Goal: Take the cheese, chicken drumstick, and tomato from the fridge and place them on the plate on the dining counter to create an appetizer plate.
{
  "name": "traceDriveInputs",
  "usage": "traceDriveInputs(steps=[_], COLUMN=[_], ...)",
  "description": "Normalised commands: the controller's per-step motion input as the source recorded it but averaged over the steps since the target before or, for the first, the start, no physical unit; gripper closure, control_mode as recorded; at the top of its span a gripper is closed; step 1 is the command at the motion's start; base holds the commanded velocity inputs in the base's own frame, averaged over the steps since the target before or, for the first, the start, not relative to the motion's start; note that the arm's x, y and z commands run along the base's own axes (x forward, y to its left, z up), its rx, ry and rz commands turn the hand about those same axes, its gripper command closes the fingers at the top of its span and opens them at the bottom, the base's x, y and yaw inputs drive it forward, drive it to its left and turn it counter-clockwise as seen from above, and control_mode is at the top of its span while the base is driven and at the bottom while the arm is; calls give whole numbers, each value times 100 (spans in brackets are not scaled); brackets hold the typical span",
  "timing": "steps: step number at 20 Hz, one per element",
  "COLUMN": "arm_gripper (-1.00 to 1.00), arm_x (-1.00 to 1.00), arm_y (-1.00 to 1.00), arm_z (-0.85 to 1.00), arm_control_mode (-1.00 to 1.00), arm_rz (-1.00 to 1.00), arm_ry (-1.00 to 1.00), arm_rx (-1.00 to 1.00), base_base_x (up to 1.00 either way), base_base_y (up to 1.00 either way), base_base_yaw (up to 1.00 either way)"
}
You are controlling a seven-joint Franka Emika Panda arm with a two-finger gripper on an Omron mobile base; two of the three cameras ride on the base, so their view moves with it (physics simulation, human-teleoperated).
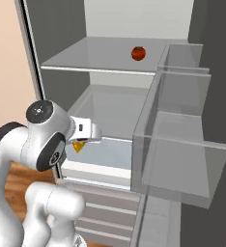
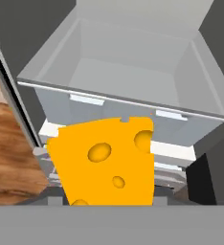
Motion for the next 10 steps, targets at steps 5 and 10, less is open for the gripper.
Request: traceDriveInputs(steps=[5, 10], arm_gripper=[100, 100], arm_x=[0, 0], arm_y=[0, 0], arm_z=[0, 0], arm_control_mode=[100, 100], arm_rz=[0, 0], arm_ry=[0, 0], arm_rx=[0, 0], base_base_x=[-99, -73], base_base_y=[26, 64], base_base_yaw=[13, 55])
